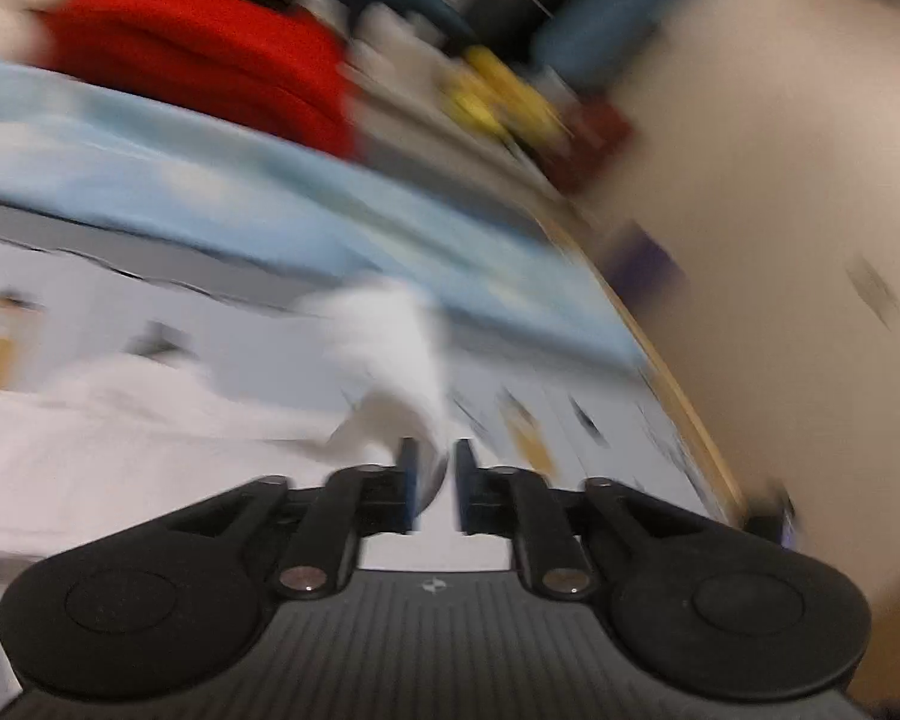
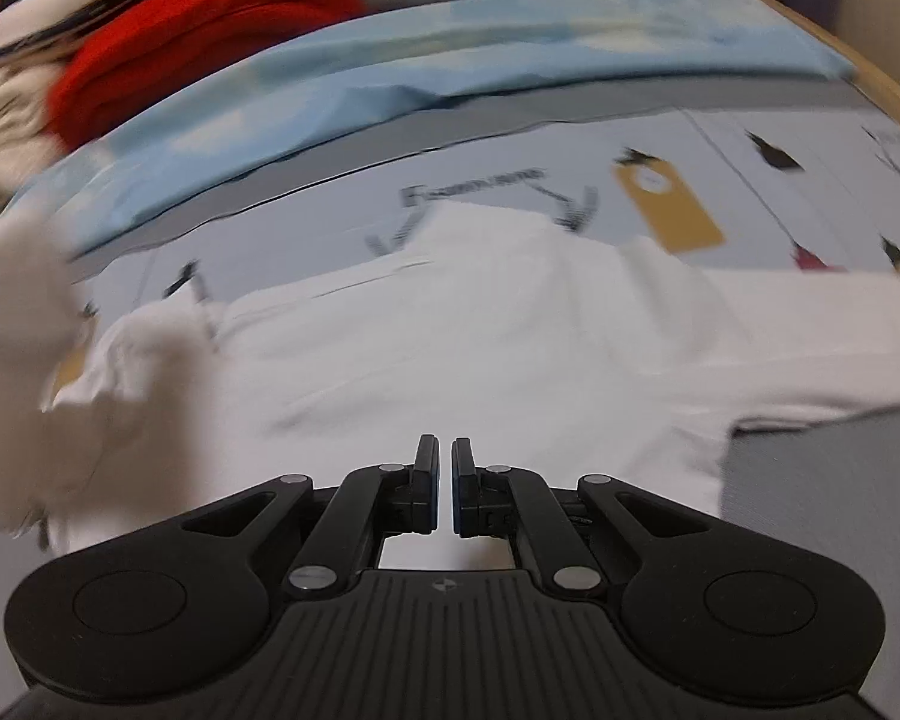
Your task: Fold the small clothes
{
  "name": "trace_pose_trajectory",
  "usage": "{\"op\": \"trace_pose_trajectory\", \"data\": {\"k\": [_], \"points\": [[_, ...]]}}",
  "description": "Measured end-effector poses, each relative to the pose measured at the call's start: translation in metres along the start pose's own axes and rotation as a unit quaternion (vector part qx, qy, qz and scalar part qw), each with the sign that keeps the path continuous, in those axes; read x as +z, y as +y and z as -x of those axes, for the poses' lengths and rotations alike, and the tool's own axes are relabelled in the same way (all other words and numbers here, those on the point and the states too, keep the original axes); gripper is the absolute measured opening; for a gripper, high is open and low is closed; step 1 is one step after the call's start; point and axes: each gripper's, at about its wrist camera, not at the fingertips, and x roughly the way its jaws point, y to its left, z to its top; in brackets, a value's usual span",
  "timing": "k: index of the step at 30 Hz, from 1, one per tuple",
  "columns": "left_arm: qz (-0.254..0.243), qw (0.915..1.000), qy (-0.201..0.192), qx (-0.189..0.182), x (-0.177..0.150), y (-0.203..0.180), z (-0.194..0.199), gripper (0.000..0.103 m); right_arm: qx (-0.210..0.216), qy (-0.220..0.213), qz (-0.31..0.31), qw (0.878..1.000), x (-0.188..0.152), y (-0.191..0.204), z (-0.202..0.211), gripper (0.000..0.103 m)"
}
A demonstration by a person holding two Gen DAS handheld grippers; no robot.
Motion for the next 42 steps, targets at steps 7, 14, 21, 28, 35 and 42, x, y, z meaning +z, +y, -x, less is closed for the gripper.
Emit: {"op": "trace_pose_trajectory", "data": {"k": [7,14,21,28,35,42], "points": [[0.058,0.9906,0.031,0.120,0.007,0.047,-0.011,0.030,-0.009,0.006,-0.106,0.994,0.012,-0.046,-0.011,0.014],[0.154,0.9547,0.043,0.251,0.022,0.144,0.004,0.030,-0.009,0.010,-0.186,0.983,0.015,-0.088,-0.038,0.018],[0.201,0.9407,0.036,0.271,0.030,0.179,0.019,0.030,0.044,0.027,-0.235,0.971,0.019,-0.104,-0.078,0.020],[0.196,0.9405,0.047,0.274,0.028,0.181,0.017,0.030,0.042,-0.044,-0.200,0.978,0.028,-0.094,-0.056,0.002],[0.163,0.9483,0.073,0.262,0.023,0.169,-0.002,0.033,-0.029,-0.097,-0.169,0.980,0.017,-0.095,-0.001,0.003],[0.102,0.9505,0.108,0.273,0.009,0.156,-0.029,0.033,-0.071,-0.066,-0.221,0.971,0.012,-0.137,-0.013,0.009]]}}
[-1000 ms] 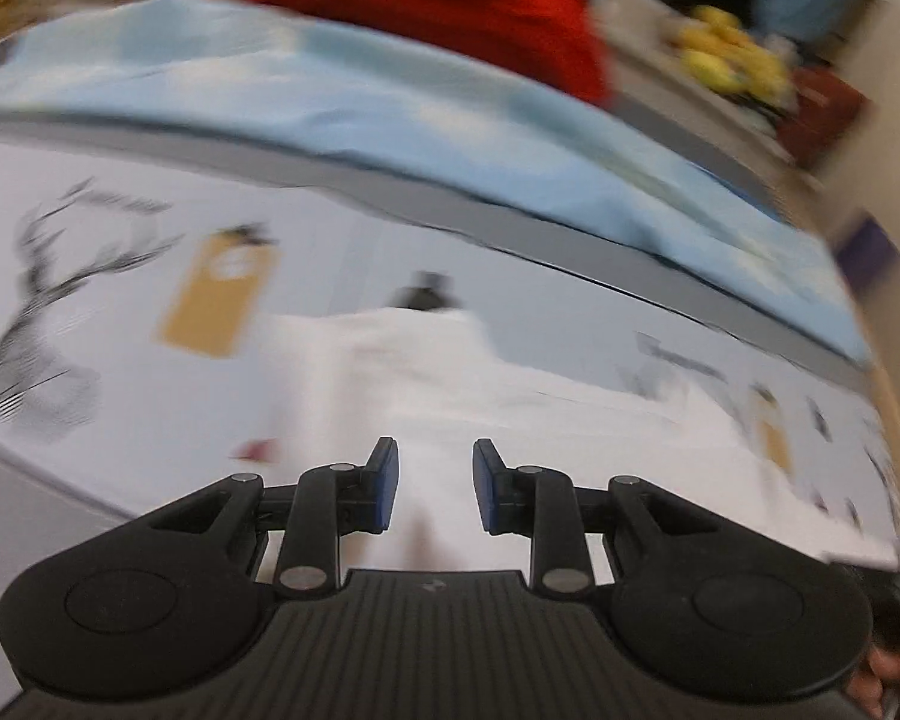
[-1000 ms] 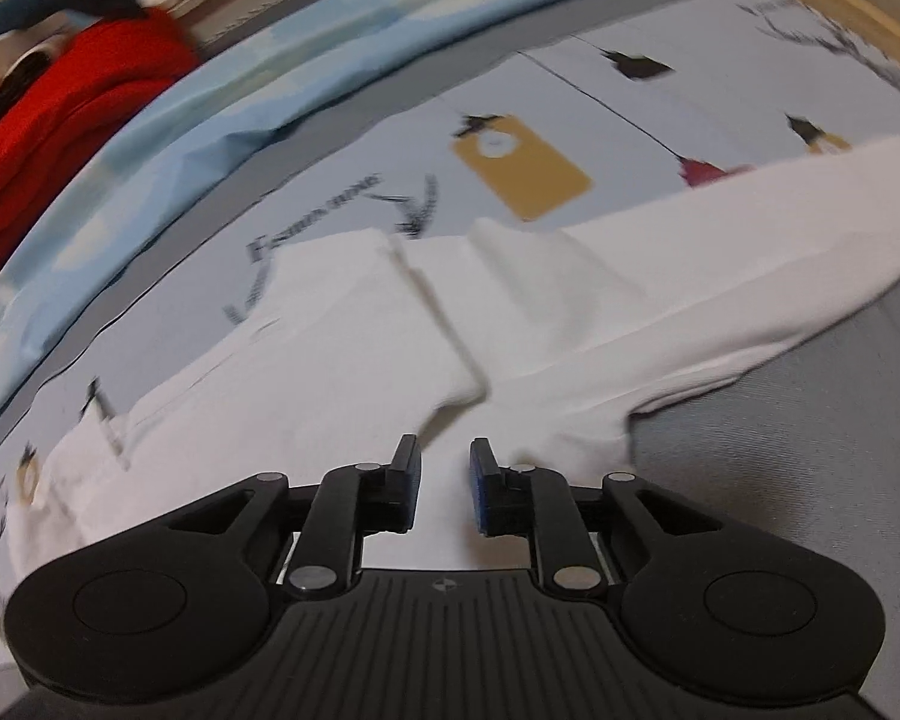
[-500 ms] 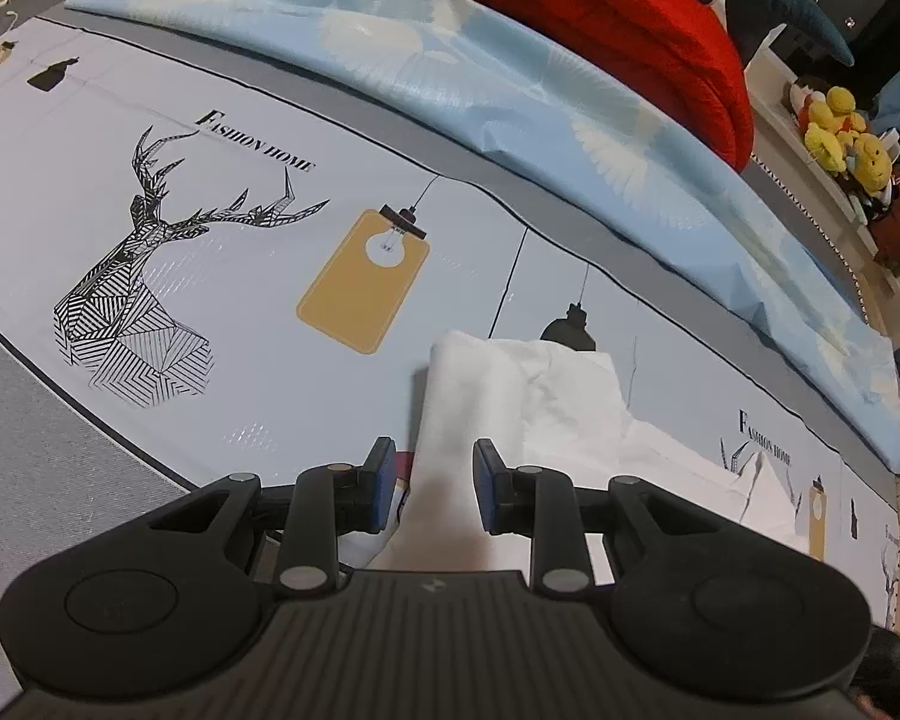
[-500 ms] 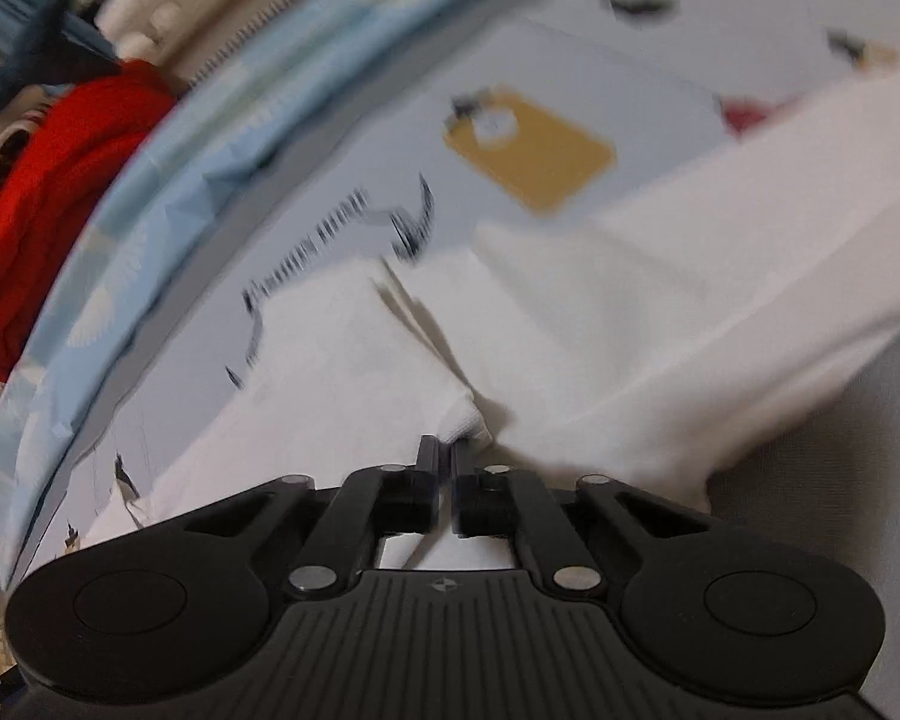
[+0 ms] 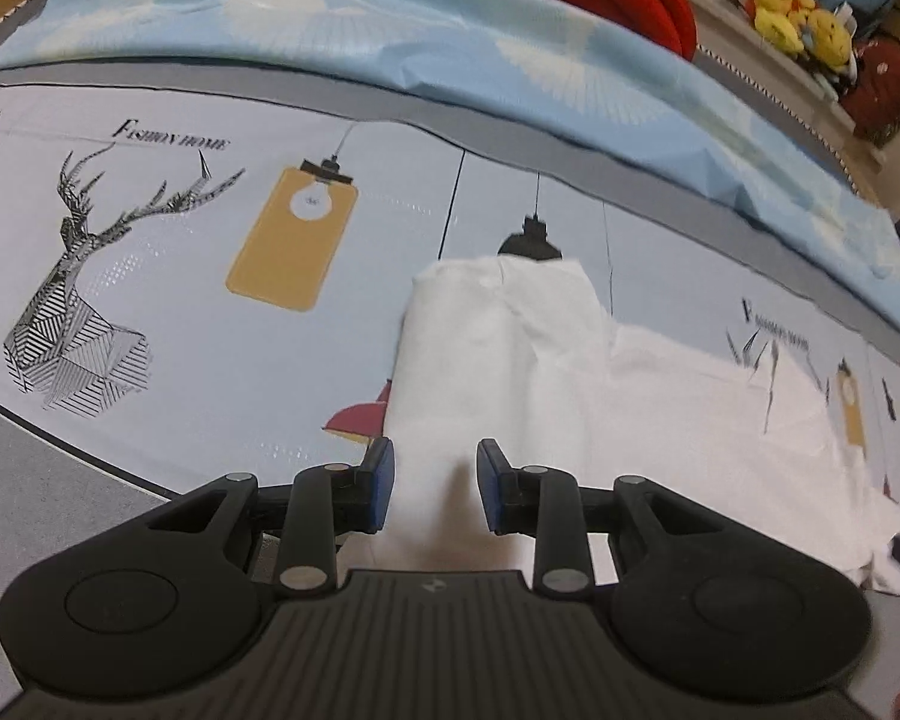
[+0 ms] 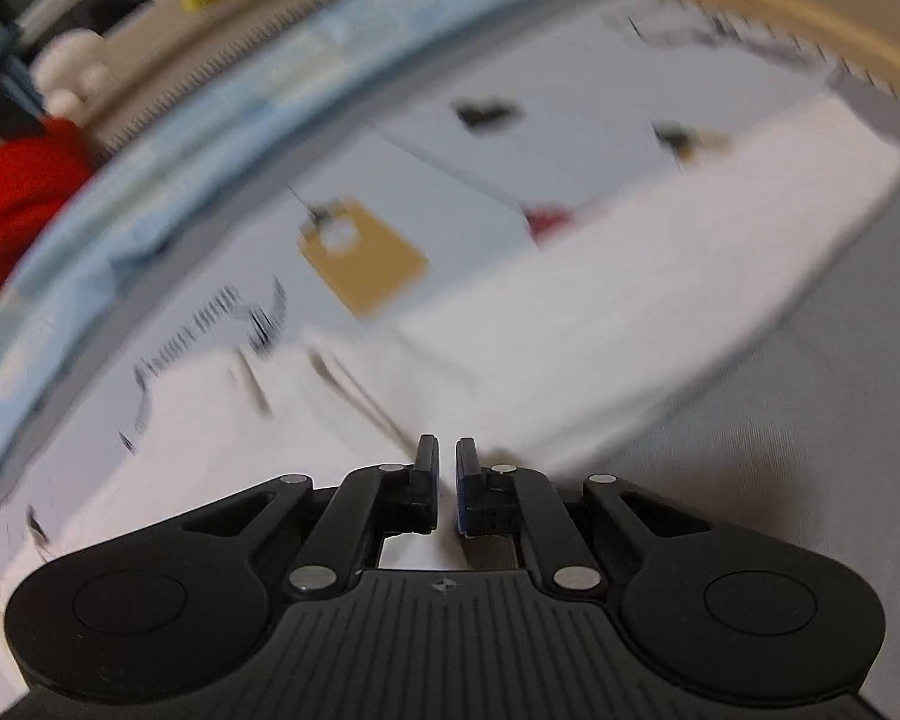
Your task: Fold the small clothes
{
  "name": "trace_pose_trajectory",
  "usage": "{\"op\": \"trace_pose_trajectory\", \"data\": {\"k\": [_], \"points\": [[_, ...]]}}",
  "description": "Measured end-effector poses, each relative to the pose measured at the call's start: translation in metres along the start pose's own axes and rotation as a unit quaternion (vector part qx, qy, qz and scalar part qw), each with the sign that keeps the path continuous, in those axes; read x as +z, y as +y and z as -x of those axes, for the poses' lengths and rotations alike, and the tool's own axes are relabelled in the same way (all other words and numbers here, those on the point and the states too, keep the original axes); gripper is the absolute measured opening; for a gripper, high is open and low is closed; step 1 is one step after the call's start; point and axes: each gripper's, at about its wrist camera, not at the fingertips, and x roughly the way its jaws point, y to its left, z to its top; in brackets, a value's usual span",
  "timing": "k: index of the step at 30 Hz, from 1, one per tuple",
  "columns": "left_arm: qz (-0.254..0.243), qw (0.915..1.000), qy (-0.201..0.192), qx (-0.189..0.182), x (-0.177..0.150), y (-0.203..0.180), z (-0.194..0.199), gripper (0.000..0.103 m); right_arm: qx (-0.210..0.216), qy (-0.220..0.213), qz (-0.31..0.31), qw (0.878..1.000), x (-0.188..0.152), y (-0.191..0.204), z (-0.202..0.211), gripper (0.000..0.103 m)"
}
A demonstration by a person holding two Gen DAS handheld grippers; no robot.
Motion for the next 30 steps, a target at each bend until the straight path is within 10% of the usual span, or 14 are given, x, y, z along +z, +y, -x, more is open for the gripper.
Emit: {"op": "trace_pose_trajectory", "data": {"k": [4,8,11,23,25,27,30], "points": [[0.002,0.9997,-0.004,-0.023,-0.003,-0.005,-0.007,0.033,0.045,-0.030,-0.032,0.998,0.012,-0.010,0.007,0.010],[-0.003,0.9993,0.002,-0.037,-0.008,-0.003,-0.026,0.032,0.114,0.036,-0.036,0.992,0.013,-0.014,-0.019,0.010],[0.006,0.9970,0.036,0.067,-0.012,0.016,-0.051,0.026,0.040,0.100,-0.001,0.994,0.007,-0.014,-0.041,0.010],[0.099,0.9919,-0.062,-0.050,0.010,0.034,-0.046,0.037,0.003,0.093,0.014,0.996,0.021,-0.012,-0.041,0.020],[0.087,0.9926,-0.069,-0.048,0.008,0.033,-0.052,0.031,-0.001,0.092,0.014,0.996,0.016,-0.014,-0.036,0.020],[0.073,0.9928,-0.080,-0.053,0.008,0.034,-0.054,0.003,-0.002,0.092,0.014,0.996,0.017,-0.014,-0.036,0.020],[0.055,0.9921,-0.105,-0.041,0.012,0.039,-0.047,0.002,0.000,0.093,0.015,0.996,0.017,-0.012,-0.035,0.020]]}}
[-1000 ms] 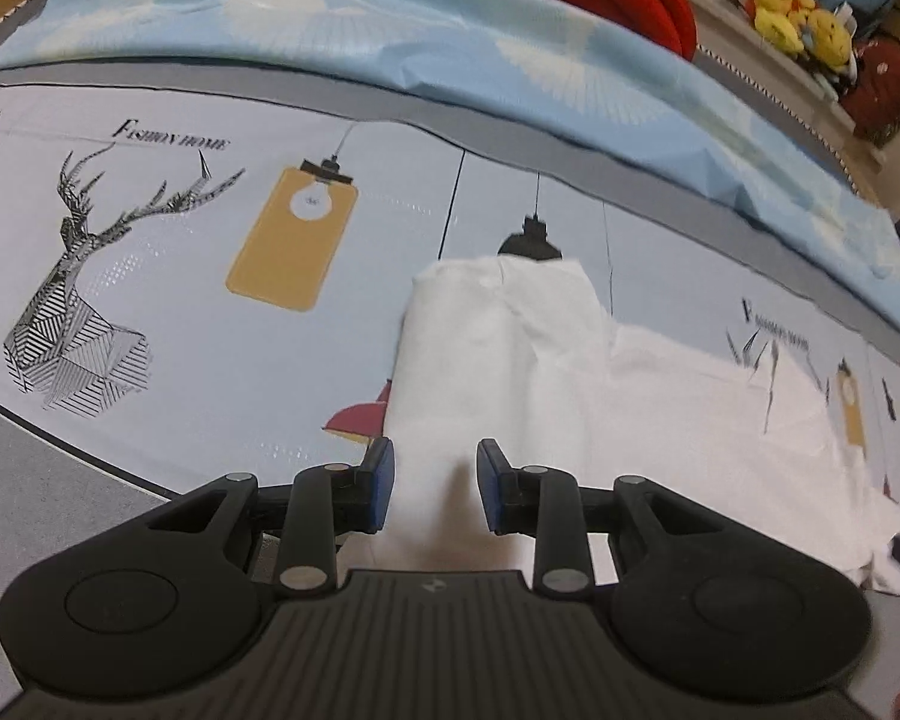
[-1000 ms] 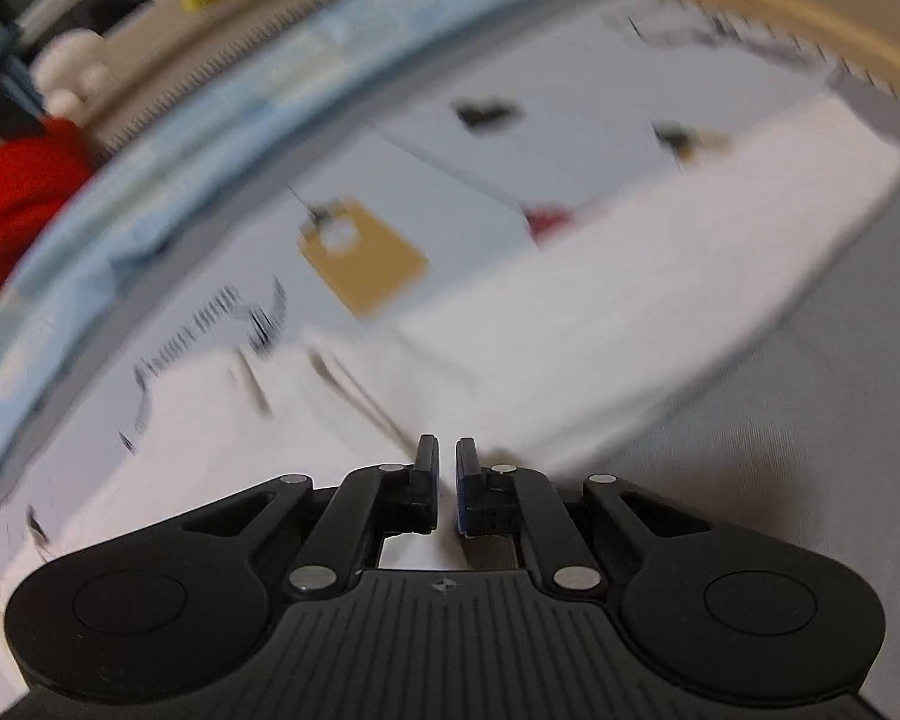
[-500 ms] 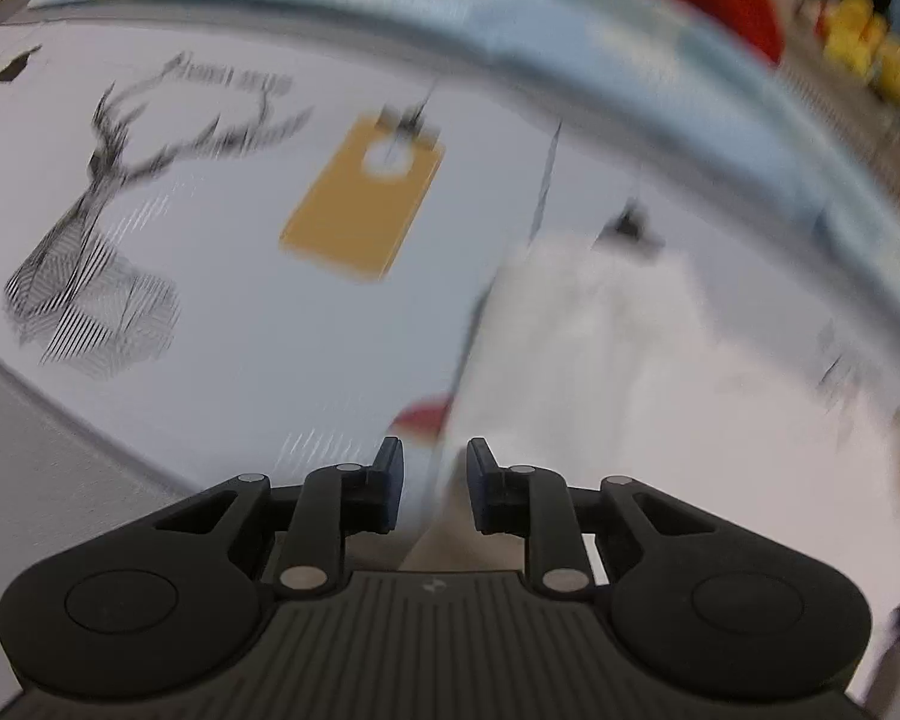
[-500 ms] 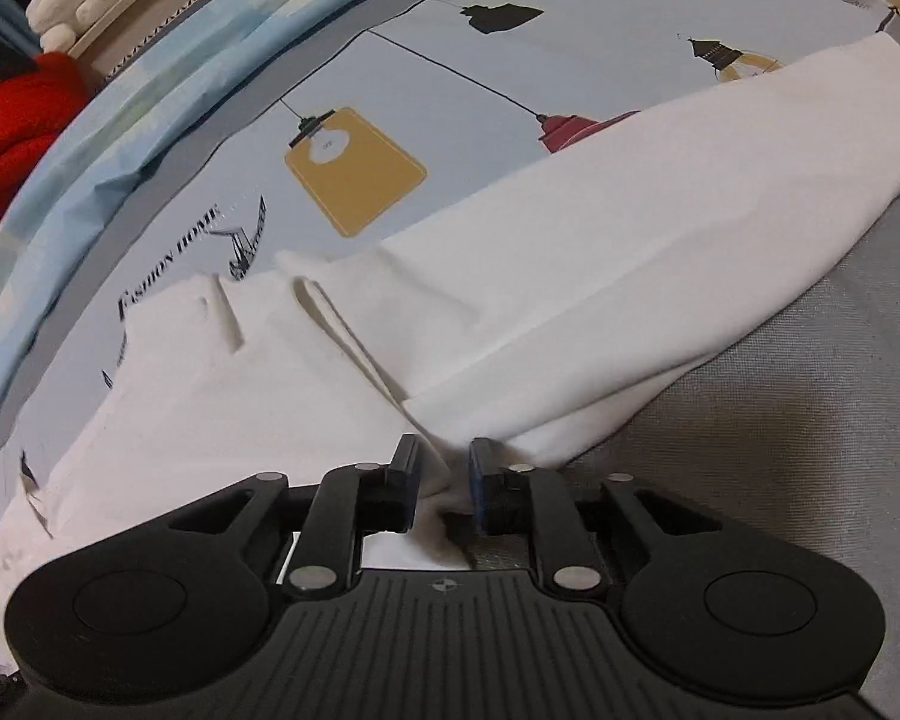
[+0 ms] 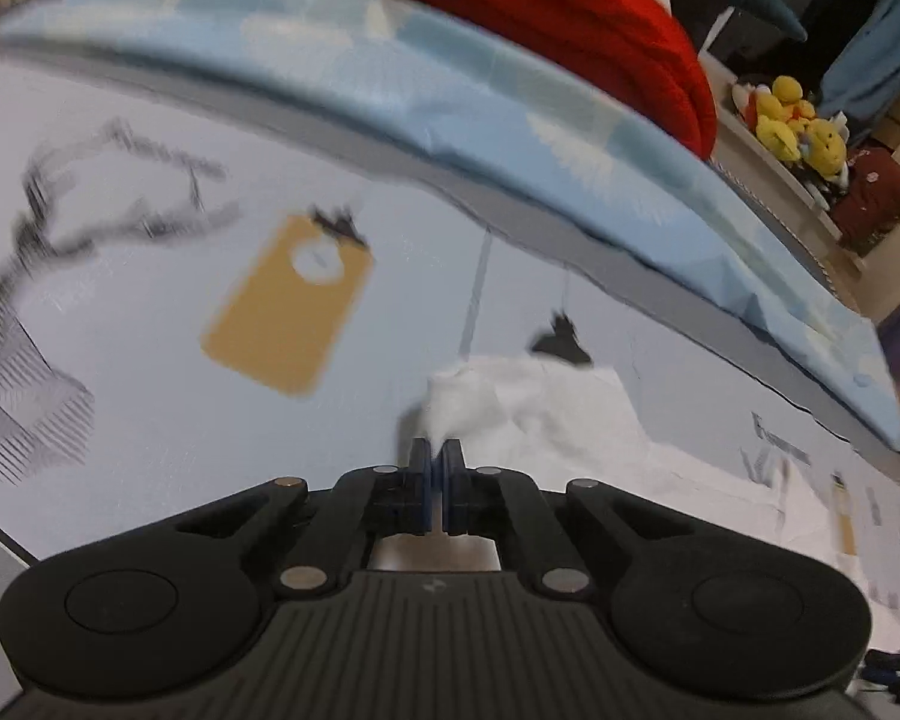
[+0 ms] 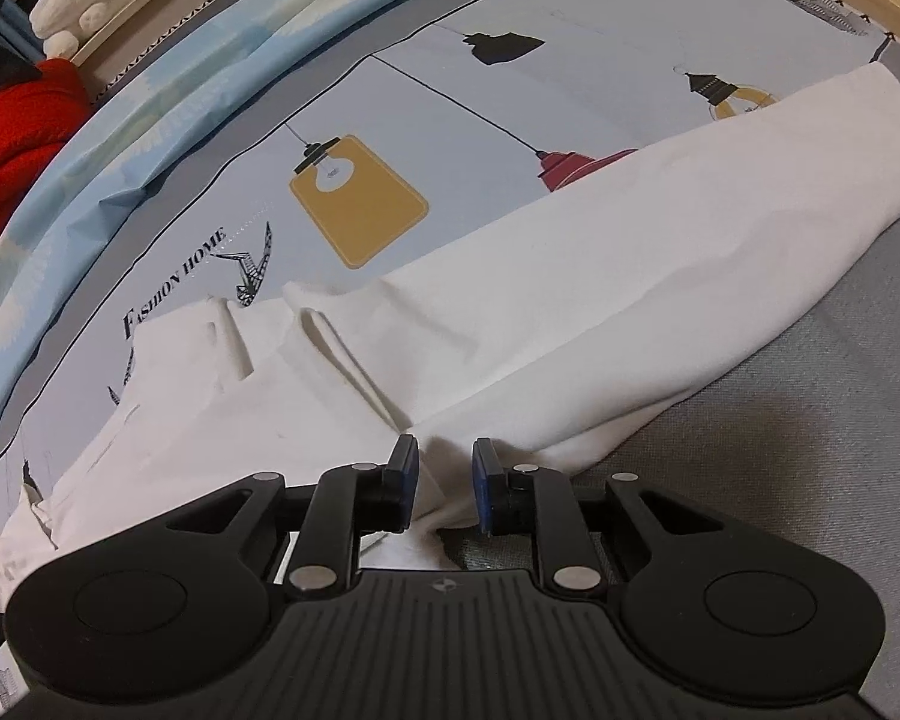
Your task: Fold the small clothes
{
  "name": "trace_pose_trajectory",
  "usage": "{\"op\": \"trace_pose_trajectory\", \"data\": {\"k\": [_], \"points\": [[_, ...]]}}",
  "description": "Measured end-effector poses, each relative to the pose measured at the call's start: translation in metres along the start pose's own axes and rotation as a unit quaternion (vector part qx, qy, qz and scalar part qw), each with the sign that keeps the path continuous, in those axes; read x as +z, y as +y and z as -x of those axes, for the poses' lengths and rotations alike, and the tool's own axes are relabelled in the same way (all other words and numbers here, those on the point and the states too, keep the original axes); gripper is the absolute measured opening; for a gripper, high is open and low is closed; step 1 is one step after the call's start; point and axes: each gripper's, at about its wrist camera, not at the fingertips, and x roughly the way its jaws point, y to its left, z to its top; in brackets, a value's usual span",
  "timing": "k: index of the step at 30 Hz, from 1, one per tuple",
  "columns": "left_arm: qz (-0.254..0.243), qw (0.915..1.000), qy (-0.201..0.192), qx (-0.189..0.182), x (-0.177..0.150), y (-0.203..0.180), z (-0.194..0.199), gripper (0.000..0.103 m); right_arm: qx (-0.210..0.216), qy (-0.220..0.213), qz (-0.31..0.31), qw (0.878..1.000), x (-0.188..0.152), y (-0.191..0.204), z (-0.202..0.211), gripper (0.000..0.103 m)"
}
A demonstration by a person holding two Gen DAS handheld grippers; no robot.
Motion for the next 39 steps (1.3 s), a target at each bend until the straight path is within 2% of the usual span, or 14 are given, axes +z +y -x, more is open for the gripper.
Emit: {"op": "trace_pose_trajectory", "data": {"k": [6,8,11,14,16,18,20,23,24,25,27,30,33,39], "points": [[-0.028,0.9976,0.004,0.063,0.011,-0.009,0.017,0.006,0.001,-0.009,0.003,1.000,0.002,0.008,0.005,0.020],[-0.018,0.9988,0.021,0.040,0.016,-0.012,0.025,0.007,0.002,-0.011,0.006,1.000,0.001,0.009,0.007,0.020],[-0.037,0.9967,0.063,-0.036,0.013,-0.021,0.029,0.007,0.006,-0.013,0.008,1.000,0.001,0.009,0.010,0.020],[-0.101,0.9830,0.144,-0.053,-0.005,-0.032,0.018,0.013,0.003,-0.017,0.001,1.000,0.004,0.004,0.014,0.020],[-0.167,0.9644,0.205,0.007,-0.026,-0.033,0.003,0.012,0.003,-0.021,-0.008,1.000,0.006,-0.001,0.016,0.020],[-0.238,0.9467,0.212,0.049,-0.041,-0.035,0.001,0.011,0.000,-0.026,-0.016,1.000,0.009,-0.009,0.019,0.021],[-0.229,0.9515,0.201,0.044,-0.036,-0.040,0.012,0.012,-0.003,-0.033,-0.026,0.999,0.013,-0.018,0.021,0.022],[-0.199,0.9604,0.195,-0.011,-0.032,-0.041,0.019,0.015,-0.009,-0.044,-0.044,0.998,0.020,-0.037,0.025,0.023],[-0.204,0.9553,0.214,0.009,-0.039,-0.040,0.012,0.015,-0.010,-0.047,-0.049,0.998,0.021,-0.042,0.026,0.024],[-0.243,0.9428,0.221,0.056,-0.050,-0.043,0.005,0.015,-0.012,-0.051,-0.055,0.997,0.024,-0.049,0.027,0.024],[-0.282,0.9336,0.210,0.072,-0.056,-0.055,0.007,0.015,-0.016,-0.056,-0.069,0.996,0.029,-0.065,0.029,0.024],[-0.275,0.9470,0.157,0.052,-0.046,-0.073,0.028,0.025,-0.025,-0.072,-0.093,0.993,0.039,-0.093,0.032,0.024],[-0.279,0.9517,0.121,0.041,-0.036,-0.095,0.044,0.039,-0.044,-0.088,-0.119,0.988,0.051,-0.127,0.035,0.024],[-0.254,0.9617,0.101,0.016,-0.032,-0.119,0.058,0.042,-0.066,-0.113,-0.173,0.976,0.065,-0.194,0.030,0.039]]}}
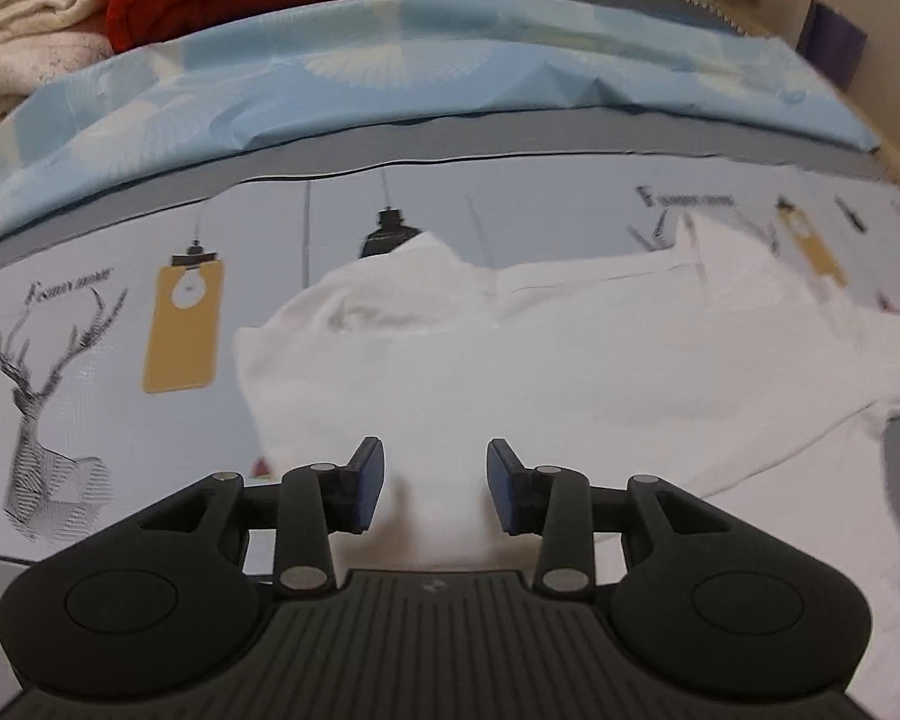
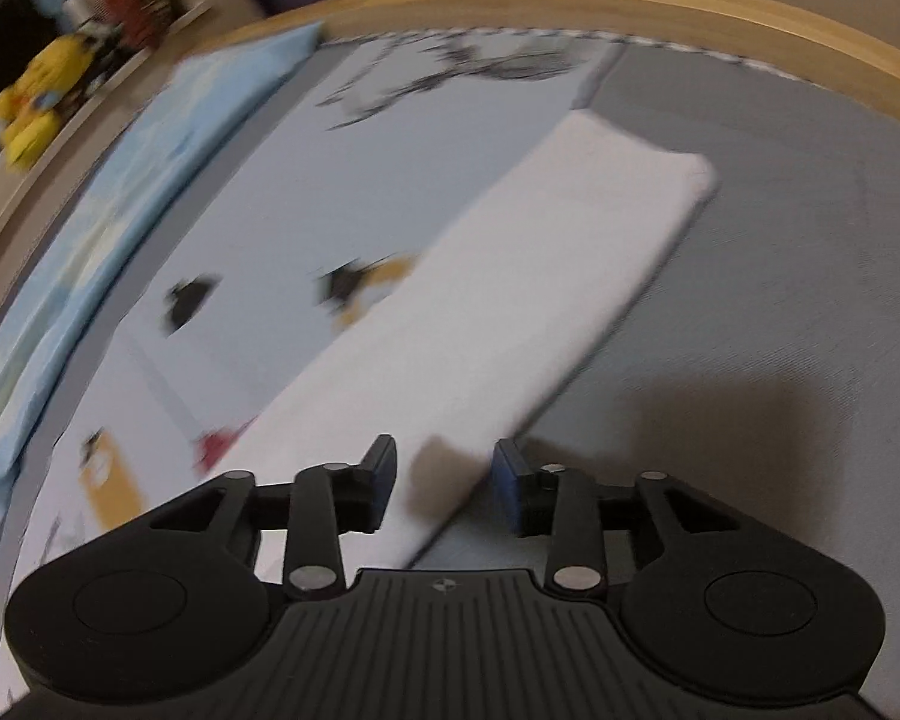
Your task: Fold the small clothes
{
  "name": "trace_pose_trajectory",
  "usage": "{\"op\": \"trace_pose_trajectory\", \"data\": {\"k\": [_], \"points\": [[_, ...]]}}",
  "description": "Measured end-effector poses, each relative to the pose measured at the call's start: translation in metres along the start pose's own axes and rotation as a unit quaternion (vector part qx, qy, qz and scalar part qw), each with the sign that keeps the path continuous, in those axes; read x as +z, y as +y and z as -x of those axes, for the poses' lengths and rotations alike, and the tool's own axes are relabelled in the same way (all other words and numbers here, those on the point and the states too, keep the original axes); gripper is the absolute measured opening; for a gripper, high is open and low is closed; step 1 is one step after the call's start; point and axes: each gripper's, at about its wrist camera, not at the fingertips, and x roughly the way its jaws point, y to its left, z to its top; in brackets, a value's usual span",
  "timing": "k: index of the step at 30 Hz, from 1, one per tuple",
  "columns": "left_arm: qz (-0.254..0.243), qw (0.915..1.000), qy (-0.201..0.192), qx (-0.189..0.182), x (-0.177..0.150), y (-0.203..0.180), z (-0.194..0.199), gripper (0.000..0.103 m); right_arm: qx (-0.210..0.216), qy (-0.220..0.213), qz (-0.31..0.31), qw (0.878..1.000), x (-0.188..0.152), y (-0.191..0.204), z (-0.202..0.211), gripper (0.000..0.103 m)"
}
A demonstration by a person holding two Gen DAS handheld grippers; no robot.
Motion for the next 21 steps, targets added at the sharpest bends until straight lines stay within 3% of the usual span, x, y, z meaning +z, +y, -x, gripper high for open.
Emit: {"op": "trace_pose_trajectory", "data": {"k": [5,9,10,11,13,15,17,19,21], "points": [[-0.007,0.9999,-0.004,-0.009,0.001,-0.009,0.004,0.042,-0.017,-0.023,-0.065,0.997,0.022,-0.033,-0.018,0.040],[-0.006,1.0000,-0.003,-0.006,0.000,-0.005,0.004,0.042,-0.003,-0.061,-0.093,0.994,0.030,-0.045,-0.027,0.037],[-0.006,0.9999,-0.004,-0.007,0.000,-0.003,0.005,0.042,-0.002,-0.068,-0.092,0.993,0.030,-0.044,-0.029,0.032],[-0.005,0.9999,-0.005,-0.007,-0.001,-0.001,0.006,0.042,-0.007,-0.078,-0.089,0.993,0.029,-0.042,-0.030,0.009],[-0.002,1.0000,-0.007,-0.006,-0.001,0.004,0.008,0.042,-0.024,-0.100,-0.086,0.991,0.026,-0.034,-0.026,0.004],[0.005,0.9999,-0.009,-0.003,-0.001,0.011,0.009,0.042,-0.035,-0.135,-0.052,0.989,0.022,-0.013,-0.014,0.004],[0.015,0.9998,-0.012,0.000,0.000,0.019,0.012,0.042,-0.021,-0.180,0.020,0.983,0.011,0.029,0.008,0.004],[0.027,0.9995,-0.015,0.002,0.000,0.028,0.016,0.042,0.032,-0.206,0.093,0.974,-0.011,0.077,0.033,0.004],[0.038,0.9991,-0.017,0.004,0.000,0.037,0.019,0.042,0.102,-0.218,0.169,0.956,-0.045,0.125,0.062,0.004]]}}
